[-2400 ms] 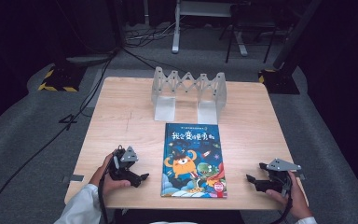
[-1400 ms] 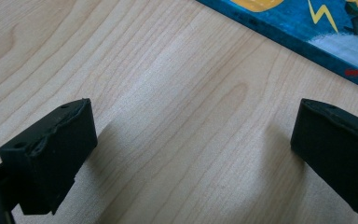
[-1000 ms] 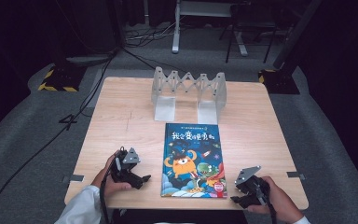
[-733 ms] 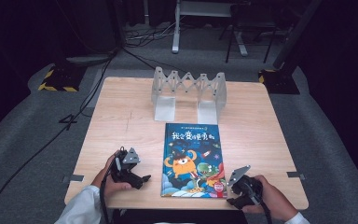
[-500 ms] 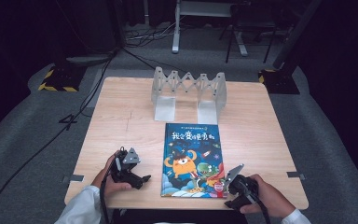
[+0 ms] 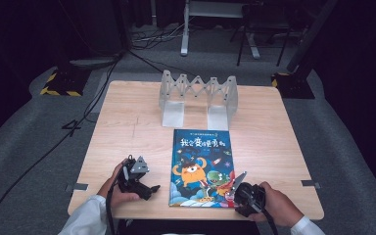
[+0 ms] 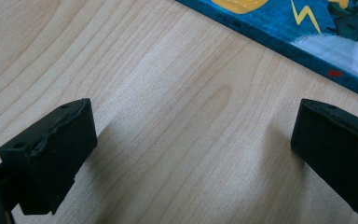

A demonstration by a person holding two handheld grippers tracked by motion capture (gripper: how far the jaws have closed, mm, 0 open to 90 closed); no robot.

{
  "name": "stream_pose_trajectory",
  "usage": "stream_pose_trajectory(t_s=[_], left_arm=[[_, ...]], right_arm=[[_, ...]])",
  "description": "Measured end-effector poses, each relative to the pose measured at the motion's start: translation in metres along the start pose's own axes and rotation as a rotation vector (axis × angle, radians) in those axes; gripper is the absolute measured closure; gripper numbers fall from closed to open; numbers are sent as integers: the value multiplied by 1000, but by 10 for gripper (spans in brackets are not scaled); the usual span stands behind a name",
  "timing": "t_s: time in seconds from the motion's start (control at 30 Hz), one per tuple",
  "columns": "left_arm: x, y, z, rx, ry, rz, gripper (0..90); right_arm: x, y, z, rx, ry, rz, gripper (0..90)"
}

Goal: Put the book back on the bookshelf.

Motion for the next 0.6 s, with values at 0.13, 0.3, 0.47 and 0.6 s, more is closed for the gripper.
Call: stream_pose_trajectory(t_s=[0.13,0.3,0.47,0.6], left_arm=[[0,0,0,0,0,0,6],[1,0,-1,0,1,1,6],[3,-2,-2,0,-3,6,6],[8,-4,-5,0,-25,22,6]], right_arm=[[2,0,1,26,-15,-1,720],[1,0,-2,141,-45,-42,681],[0,-2,-6,270,-67,-136,598],[2,-3,-10,334,-60,-142,498]])
Point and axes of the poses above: each handheld gripper's, and its own axes: y roughly backward along the jaws, z roughly out of its underside, x roughly to its right, the point moved 8 cm from there along -y, roughly forward along the jaws, and after that the axes turned 3 degrees about -z, right-handed, at the moved point
